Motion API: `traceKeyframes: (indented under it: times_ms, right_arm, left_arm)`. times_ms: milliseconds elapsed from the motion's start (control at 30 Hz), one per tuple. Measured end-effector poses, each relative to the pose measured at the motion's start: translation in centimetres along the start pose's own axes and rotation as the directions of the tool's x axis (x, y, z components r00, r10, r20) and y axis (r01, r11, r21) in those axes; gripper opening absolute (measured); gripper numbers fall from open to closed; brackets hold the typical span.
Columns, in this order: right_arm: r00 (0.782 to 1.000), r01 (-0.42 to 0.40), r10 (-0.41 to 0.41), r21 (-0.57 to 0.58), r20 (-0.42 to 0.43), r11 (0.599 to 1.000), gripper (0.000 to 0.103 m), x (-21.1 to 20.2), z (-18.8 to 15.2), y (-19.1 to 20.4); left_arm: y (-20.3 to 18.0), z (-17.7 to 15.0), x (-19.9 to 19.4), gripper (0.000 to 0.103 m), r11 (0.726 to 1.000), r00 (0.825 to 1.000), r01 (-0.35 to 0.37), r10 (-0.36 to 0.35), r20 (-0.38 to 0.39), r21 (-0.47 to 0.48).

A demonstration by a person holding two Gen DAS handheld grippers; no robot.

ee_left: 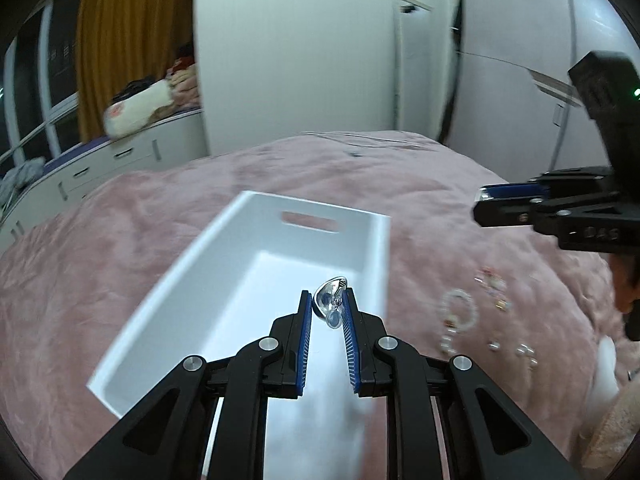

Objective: Organize jewelry
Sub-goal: 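Carry the heart pendant with the right tool into the white box and release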

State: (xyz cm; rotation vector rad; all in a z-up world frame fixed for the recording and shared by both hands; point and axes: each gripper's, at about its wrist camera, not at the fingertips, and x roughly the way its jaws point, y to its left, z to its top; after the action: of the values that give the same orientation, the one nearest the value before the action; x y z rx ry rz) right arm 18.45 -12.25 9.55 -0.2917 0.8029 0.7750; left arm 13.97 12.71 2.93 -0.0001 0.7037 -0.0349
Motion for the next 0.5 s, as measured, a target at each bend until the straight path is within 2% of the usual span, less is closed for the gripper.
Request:
traceKeyframes:
  times_ms: [133,233,500]
  right_arm:
    - [0.997,0.008,-0.016,-0.109,-0.069,0.994,0.025,2.3,3.2,3.2]
    - [0.995,-0.015,0.001,-0.139,-0.104,0.990,0.026,4.4,4.2,5.4]
    - [0.989,-0.082,0.067,-0.115,-0.131,0.990,0.025,10.8,4.2,7.6]
  left_arm:
    - [3.9,0.4,0.8,0.020,0.995,0.999,-0.030,0.032,0.020,-0.090]
    - [5.9,0.1,1.4,0.020,0.993,1.000,-0.024,0.026,0.016,-0.117]
    - [8.2,-1.9,3.9,0.020,0.985,0.996,-0.056,0.044,-0.081,-0.161]
